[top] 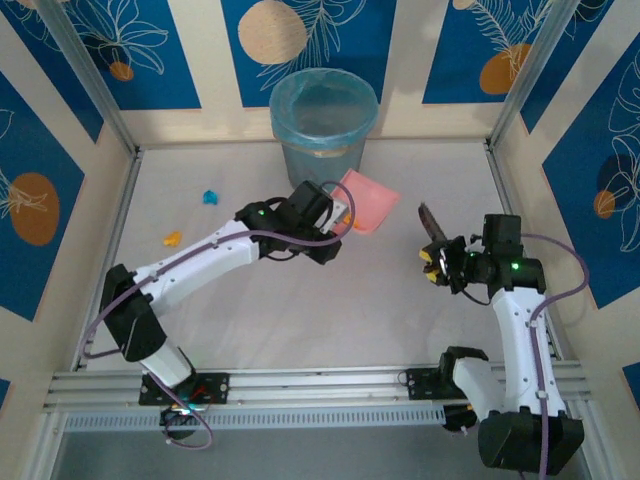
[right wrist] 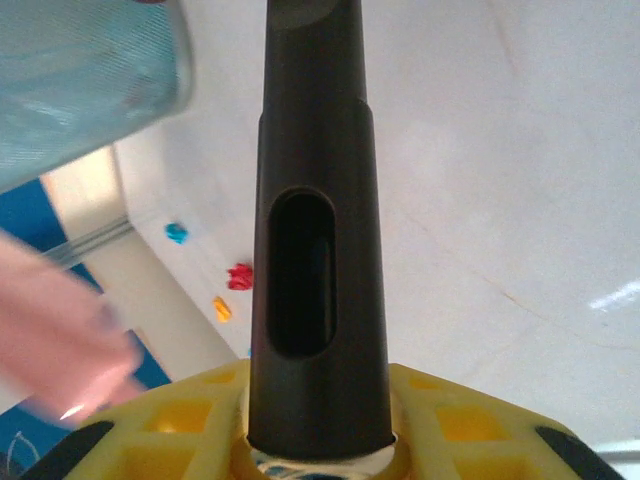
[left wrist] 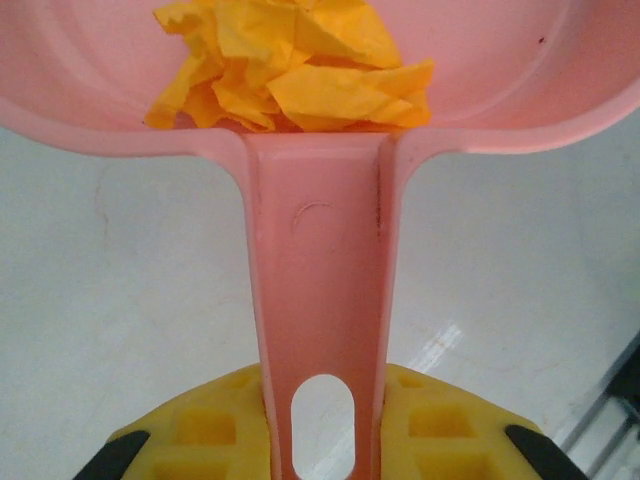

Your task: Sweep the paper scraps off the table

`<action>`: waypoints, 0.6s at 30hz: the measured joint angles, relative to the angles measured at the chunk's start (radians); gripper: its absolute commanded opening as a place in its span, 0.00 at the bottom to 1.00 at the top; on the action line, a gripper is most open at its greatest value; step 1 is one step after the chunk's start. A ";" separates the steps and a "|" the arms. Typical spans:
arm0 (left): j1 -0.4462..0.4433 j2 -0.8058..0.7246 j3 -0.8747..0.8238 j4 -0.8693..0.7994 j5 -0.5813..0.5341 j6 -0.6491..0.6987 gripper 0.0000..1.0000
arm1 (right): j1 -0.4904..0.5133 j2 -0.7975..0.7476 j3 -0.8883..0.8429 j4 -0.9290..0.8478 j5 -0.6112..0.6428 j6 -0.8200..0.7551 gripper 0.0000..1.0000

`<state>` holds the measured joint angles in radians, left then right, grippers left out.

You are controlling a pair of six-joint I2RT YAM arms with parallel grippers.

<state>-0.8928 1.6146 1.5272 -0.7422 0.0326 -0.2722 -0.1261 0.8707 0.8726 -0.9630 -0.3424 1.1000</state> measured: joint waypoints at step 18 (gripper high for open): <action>0.026 0.223 0.554 -0.189 -0.003 -0.098 0.00 | 0.390 0.054 -0.088 0.022 0.132 -0.017 0.00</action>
<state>-0.8673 1.8378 2.0808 -0.9314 0.0296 -0.3698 0.2642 0.9245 0.7849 -0.9413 -0.2104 1.0828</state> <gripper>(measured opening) 0.211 0.325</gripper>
